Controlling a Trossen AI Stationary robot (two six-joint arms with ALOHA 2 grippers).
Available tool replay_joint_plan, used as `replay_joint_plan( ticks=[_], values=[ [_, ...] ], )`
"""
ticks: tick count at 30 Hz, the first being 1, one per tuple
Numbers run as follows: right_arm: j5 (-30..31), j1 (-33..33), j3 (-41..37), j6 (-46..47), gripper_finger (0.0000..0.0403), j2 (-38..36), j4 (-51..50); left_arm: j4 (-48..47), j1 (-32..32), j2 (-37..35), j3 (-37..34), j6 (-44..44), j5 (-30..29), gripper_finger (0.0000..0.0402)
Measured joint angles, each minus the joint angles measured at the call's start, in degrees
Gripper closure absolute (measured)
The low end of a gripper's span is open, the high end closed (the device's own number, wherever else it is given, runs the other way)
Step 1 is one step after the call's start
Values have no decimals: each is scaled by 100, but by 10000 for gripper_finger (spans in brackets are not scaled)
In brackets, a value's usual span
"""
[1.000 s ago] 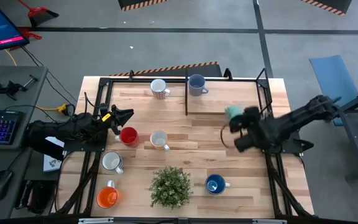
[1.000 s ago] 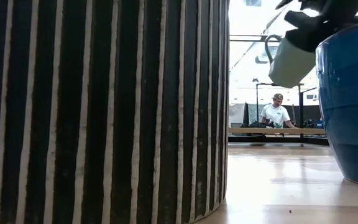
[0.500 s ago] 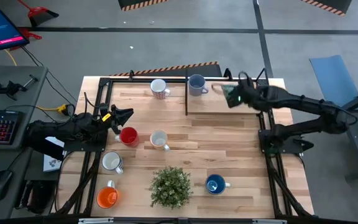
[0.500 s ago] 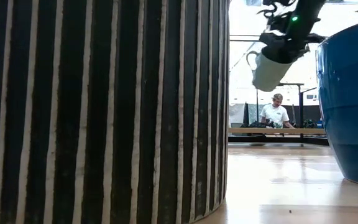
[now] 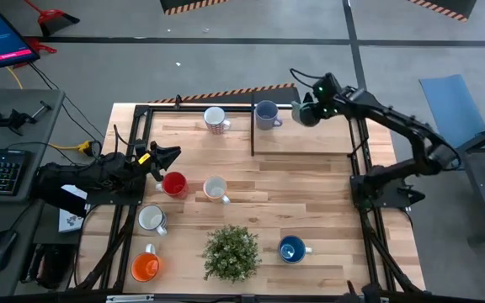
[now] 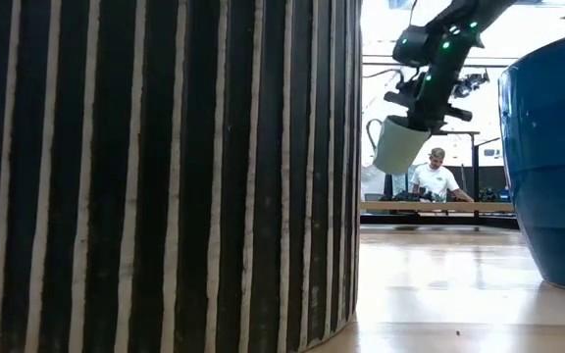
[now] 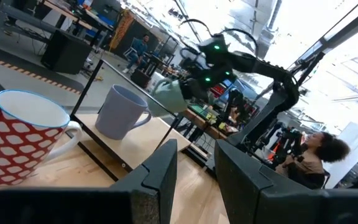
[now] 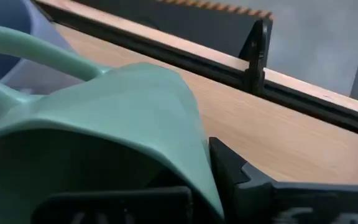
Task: Place coffee mugs
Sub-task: Put the green mug on the shelf
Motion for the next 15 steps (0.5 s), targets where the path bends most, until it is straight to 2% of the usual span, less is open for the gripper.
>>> replay_joint_plan(
  ticks=[4, 15],
  values=[
    [-76, -53, 664, -299, 403, 652, -287, 0, 2, 0, 0, 6, 0, 304],
    [-122, -44, 2796, -1009, 403, 2505, -1904, 0, 2, 0, 0, 12, 0, 304]
  ],
)
